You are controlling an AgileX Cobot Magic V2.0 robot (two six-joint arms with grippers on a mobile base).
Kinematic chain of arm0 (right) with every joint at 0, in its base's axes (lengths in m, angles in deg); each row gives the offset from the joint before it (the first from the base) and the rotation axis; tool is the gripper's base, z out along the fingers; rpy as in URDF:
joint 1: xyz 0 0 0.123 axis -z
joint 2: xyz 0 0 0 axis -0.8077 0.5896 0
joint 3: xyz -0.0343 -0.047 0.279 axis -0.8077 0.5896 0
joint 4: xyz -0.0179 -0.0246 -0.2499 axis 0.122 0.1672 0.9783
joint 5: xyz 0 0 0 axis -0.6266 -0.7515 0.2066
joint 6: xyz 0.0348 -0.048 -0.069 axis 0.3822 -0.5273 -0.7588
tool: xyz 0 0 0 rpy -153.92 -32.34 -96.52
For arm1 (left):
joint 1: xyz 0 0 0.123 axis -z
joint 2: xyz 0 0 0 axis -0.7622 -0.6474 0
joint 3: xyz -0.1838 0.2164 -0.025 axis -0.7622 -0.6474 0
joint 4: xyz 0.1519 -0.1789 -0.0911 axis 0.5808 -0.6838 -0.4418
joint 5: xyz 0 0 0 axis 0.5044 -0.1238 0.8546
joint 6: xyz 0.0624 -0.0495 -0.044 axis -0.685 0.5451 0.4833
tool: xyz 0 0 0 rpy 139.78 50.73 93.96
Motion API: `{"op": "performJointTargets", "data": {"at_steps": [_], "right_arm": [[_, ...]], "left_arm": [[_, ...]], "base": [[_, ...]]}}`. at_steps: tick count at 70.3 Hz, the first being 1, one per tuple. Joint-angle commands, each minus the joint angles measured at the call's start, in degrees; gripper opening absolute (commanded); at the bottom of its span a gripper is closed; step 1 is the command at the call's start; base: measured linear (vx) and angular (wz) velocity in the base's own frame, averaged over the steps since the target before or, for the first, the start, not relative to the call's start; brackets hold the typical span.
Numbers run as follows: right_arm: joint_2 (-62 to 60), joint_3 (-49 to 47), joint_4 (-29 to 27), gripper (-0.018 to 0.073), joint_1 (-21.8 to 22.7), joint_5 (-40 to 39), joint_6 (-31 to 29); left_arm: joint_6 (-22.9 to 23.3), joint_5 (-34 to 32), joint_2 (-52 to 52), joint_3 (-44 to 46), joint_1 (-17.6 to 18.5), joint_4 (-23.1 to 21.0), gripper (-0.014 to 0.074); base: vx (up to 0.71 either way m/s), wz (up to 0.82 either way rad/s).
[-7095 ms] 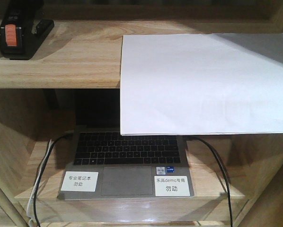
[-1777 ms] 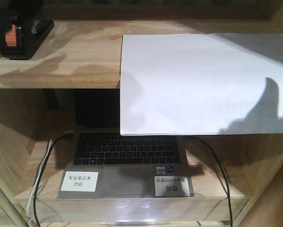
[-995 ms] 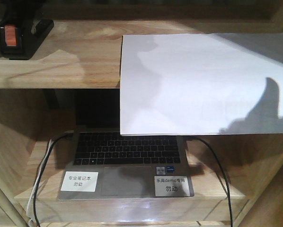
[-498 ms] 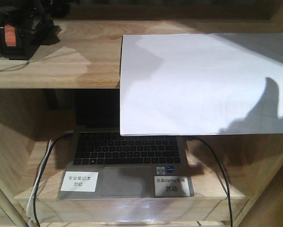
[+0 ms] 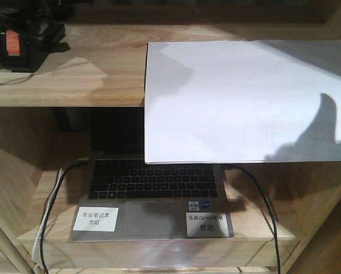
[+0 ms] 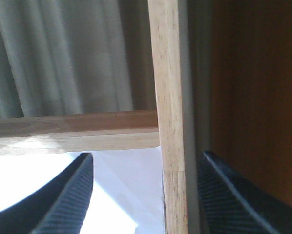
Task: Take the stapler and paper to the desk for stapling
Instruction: 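Close the left gripper on the stapler and lift it off the shelf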
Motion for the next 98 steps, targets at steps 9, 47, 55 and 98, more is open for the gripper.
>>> {"op": "performJointTargets", "data": {"at_steps": [9, 47, 55, 98], "right_arm": [[0.67, -1.61, -0.06, 0.0437, 0.07, -4.03, -0.30], [0.67, -1.61, -0.06, 0.0437, 0.07, -4.03, -0.30], [0.67, -1.61, -0.06, 0.0437, 0.07, -4.03, -0.30], [0.67, -1.61, -0.06, 0.0437, 0.07, -4.03, -0.30]], "left_arm": [[0.37, -2.88, 1.94, 1.95, -0.02, 1.11, 0.0129], [-5.54, -4.72, 8.82, 0.27, 0.38, -1.65, -0.0008], [-7.87, -8.36, 14.34, -5.35, 0.38, -3.32, -0.0008], [-30.46, -24.18, 45.80, -36.14, 0.38, -29.33, -0.0006]], "base": [[0.00, 0.00], [0.00, 0.00], [0.00, 0.00], [0.00, 0.00]]}}
